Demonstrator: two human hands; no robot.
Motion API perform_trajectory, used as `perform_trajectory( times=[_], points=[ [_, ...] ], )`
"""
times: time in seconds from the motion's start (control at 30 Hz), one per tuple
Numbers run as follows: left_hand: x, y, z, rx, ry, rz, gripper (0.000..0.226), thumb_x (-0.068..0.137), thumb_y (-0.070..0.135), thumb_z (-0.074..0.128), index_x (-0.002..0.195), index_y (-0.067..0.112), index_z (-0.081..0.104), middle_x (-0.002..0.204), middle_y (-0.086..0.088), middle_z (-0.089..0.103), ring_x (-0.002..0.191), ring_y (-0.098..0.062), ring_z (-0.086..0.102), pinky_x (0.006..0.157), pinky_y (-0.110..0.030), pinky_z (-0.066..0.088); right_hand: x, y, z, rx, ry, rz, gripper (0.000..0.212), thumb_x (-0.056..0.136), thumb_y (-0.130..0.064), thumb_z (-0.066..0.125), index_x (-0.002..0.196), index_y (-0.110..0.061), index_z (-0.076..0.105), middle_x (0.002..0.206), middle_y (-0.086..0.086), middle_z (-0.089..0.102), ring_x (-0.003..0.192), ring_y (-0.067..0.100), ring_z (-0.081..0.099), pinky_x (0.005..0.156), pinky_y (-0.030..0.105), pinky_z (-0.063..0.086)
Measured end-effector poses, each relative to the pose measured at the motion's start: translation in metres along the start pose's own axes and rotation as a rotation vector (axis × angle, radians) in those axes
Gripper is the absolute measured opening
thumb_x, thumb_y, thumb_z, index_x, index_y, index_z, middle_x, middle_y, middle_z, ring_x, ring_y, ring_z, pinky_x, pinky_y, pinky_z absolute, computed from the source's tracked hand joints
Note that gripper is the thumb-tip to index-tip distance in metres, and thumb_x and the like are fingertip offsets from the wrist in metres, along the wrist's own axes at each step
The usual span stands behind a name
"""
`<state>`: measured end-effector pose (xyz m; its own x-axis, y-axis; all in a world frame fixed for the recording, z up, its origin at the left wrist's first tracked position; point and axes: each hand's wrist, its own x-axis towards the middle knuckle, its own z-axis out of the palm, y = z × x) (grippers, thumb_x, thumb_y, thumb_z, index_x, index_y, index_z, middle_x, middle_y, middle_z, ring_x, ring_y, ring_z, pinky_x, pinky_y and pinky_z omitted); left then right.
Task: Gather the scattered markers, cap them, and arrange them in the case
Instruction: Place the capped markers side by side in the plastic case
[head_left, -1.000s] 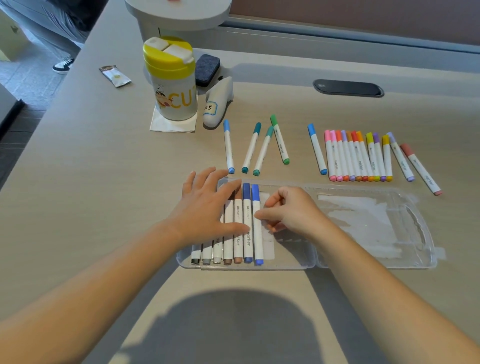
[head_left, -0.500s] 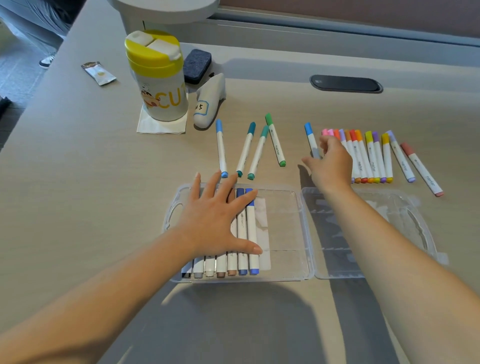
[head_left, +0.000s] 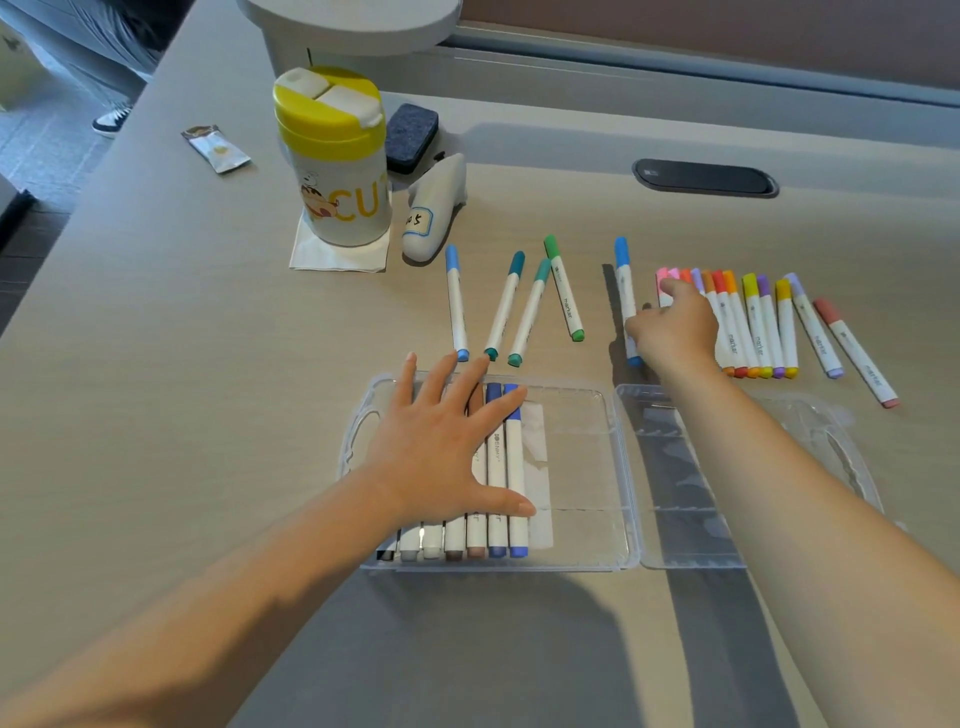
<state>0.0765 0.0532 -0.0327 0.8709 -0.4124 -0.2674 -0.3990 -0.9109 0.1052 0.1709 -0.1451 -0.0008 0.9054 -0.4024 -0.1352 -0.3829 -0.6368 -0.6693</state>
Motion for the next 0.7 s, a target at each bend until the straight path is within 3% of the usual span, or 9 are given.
perform_trajectory(
  times=[0.1, 0.17, 0.23, 0.27, 0.43, 0.57, 0.7],
  points=[
    [-0.006, -0.001, 0.002, 0.000, 0.017, -0.017, 0.108, 0.048, 0.091, 0.004, 0.141, 0.041, -0.016, 0.155, 0.000, -0.018, 0.142, -0.027, -0.018, 0.109, -0.048, -0.018, -0.015, -0.008, -0.009, 0.280, -0.088, 0.017, 0.051, 0.086, 0.004, 0.053, 0.131, -0.014, 0.038, 0.102, 0.008, 0.056, 0.096, 0.020, 0.058, 0.082, 0.034, 0.053],
    [-0.011, -0.003, 0.004, 0.013, 0.015, -0.034, 0.107, 0.046, 0.087, -0.003, 0.141, 0.040, -0.019, 0.155, 0.000, -0.019, 0.142, -0.028, -0.018, 0.110, -0.049, -0.017, -0.030, -0.014, -0.015, 0.426, -0.182, 0.038, 0.034, 0.087, 0.004, 0.051, 0.113, -0.017, 0.042, 0.086, 0.003, 0.054, 0.088, 0.020, 0.061, 0.069, 0.029, 0.055],
    [-0.015, -0.006, 0.005, 0.025, 0.017, -0.042, 0.107, 0.045, 0.086, -0.010, 0.140, 0.039, -0.022, 0.154, 0.000, -0.020, 0.142, -0.028, -0.017, 0.110, -0.049, -0.016, -0.049, -0.019, -0.019, 0.504, -0.324, 0.063, 0.014, 0.091, -0.003, 0.049, 0.098, -0.014, 0.047, 0.080, 0.003, 0.055, 0.075, 0.018, 0.062, 0.066, 0.028, 0.056],
    [-0.017, -0.009, 0.006, 0.028, 0.019, -0.045, 0.107, 0.044, 0.086, -0.013, 0.140, 0.039, -0.023, 0.154, -0.001, -0.020, 0.143, -0.028, -0.017, 0.110, -0.049, -0.016, -0.059, -0.020, -0.020, 0.520, -0.414, 0.079, 0.006, 0.092, -0.008, 0.050, 0.092, -0.013, 0.050, 0.079, 0.004, 0.057, 0.071, 0.017, 0.062, 0.065, 0.028, 0.056],
    [-0.030, -0.025, 0.009, 0.007, 0.040, -0.077, 0.112, 0.039, 0.088, -0.023, 0.141, 0.042, -0.018, 0.156, -0.001, -0.013, 0.143, -0.028, -0.012, 0.109, -0.046, -0.017, -0.094, -0.017, -0.007, 0.352, -0.817, 0.134, 0.006, 0.087, -0.011, 0.057, 0.084, -0.007, 0.059, 0.071, 0.003, 0.064, 0.058, 0.011, 0.064, 0.051, 0.018, 0.054],
    [-0.037, -0.036, 0.009, 0.031, 0.042, -0.096, 0.116, 0.038, 0.088, -0.025, 0.142, 0.039, -0.015, 0.156, 0.001, -0.010, 0.144, -0.026, -0.010, 0.109, -0.044, -0.018, -0.109, -0.018, 0.013, 0.279, -0.876, 0.159, 0.007, 0.085, -0.005, 0.059, 0.080, -0.008, 0.057, 0.073, 0.008, 0.065, 0.059, 0.014, 0.064, 0.052, 0.020, 0.056],
    [-0.045, -0.046, 0.005, -0.047, 0.092, -0.145, 0.119, 0.046, 0.091, -0.013, 0.147, 0.030, 0.004, 0.156, -0.001, 0.001, 0.144, -0.023, -0.005, 0.112, -0.041, -0.014, -0.119, -0.021, 0.031, 0.207, -0.807, 0.134, 0.014, 0.083, -0.005, 0.063, 0.076, -0.010, 0.052, 0.072, 0.008, 0.063, 0.062, 0.016, 0.064, 0.061, 0.027, 0.058]
  ],
)
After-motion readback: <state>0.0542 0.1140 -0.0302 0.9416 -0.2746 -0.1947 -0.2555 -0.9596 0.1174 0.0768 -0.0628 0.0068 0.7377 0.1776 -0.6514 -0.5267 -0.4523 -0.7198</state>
